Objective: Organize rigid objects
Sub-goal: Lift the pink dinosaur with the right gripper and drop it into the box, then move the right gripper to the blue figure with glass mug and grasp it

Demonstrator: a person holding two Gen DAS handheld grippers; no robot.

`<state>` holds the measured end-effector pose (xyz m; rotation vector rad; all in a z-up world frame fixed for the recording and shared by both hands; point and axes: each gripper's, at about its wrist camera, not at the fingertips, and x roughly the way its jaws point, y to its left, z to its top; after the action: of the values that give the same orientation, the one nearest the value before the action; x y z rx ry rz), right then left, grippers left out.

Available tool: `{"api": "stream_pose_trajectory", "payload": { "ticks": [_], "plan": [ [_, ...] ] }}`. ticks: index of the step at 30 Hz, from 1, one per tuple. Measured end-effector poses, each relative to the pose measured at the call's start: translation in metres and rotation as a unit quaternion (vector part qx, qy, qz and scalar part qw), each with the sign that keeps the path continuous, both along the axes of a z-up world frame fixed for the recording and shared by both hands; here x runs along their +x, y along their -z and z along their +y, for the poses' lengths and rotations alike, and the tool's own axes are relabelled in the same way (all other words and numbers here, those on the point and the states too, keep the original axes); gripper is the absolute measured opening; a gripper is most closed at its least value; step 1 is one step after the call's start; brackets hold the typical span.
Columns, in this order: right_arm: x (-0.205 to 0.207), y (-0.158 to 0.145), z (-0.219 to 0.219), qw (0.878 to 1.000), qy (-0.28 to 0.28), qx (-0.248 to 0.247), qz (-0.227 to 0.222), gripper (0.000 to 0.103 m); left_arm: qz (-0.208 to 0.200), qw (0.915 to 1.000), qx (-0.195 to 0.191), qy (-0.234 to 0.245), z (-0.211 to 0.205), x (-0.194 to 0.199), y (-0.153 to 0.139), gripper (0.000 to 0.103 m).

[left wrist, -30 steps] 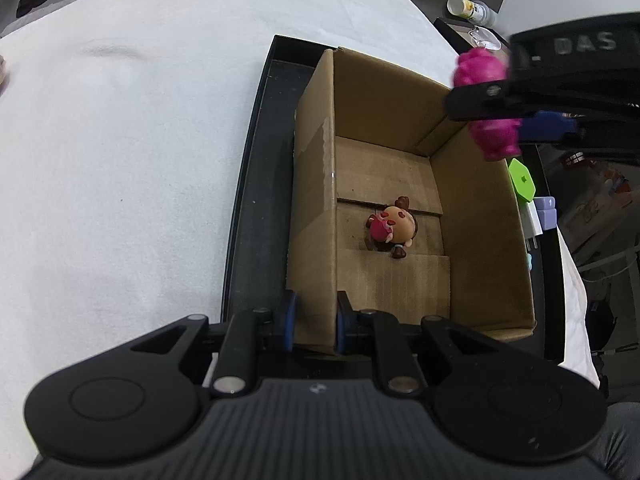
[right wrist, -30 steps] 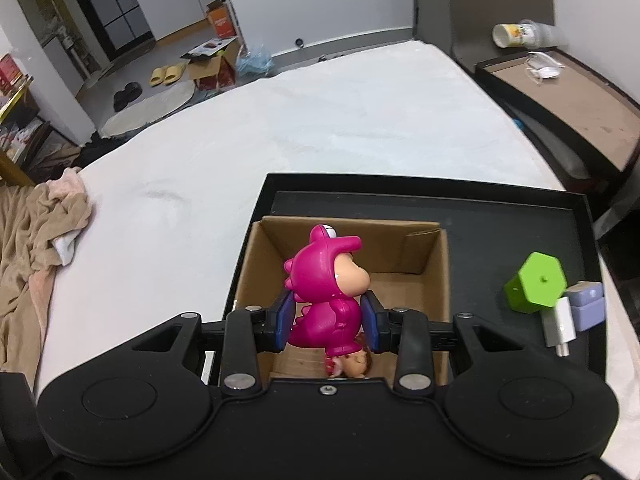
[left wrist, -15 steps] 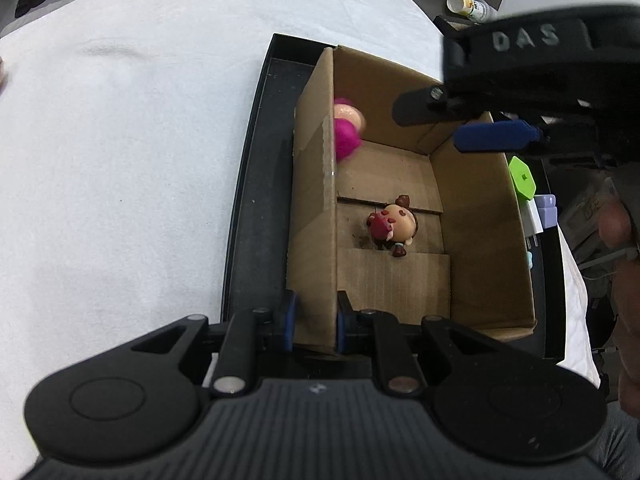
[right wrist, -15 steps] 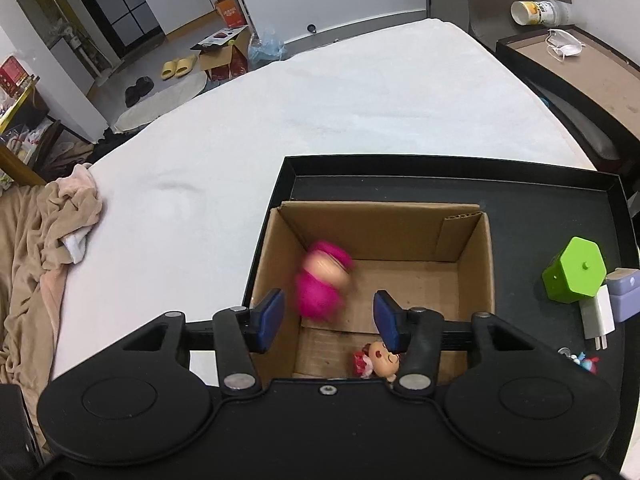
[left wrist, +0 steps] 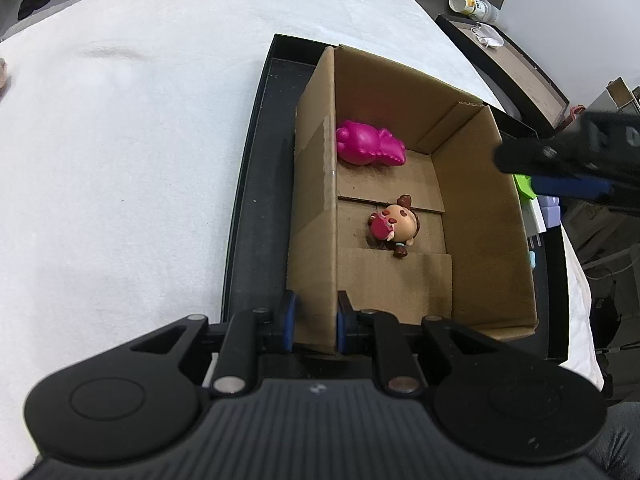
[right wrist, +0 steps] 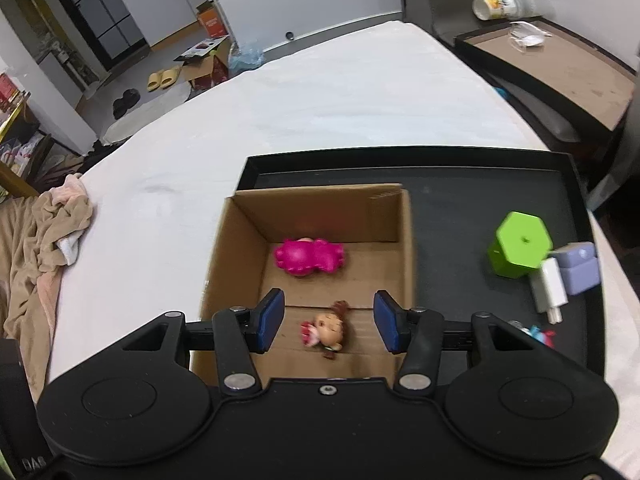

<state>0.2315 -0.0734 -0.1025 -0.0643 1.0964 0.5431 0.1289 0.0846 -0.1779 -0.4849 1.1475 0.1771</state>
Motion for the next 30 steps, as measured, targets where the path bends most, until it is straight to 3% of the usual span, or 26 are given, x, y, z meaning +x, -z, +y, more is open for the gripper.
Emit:
{"api": "stream_pose_trajectory", "payload": {
  "ticks": [16,19,30],
  "plan": [
    [0.008,0.003,-0.081,0.998,0.065,-0.008,-0.009,0.063,0.007,0.9999,0.015,-0.004,-0.005,0.002,0.000,0.017],
    [0.009,0.005,-0.091,0.997,0.072,-0.010,-0.011,0.069,0.009,0.9998,0.017,-0.006,-0.006,0.003,0.000,0.017],
    [0.013,0.017,-0.119,0.996,0.085,-0.008,-0.012,0.075,0.015,0.9995,0.027,-0.004,-0.009,0.005,-0.001,0.017]
  ]
}}
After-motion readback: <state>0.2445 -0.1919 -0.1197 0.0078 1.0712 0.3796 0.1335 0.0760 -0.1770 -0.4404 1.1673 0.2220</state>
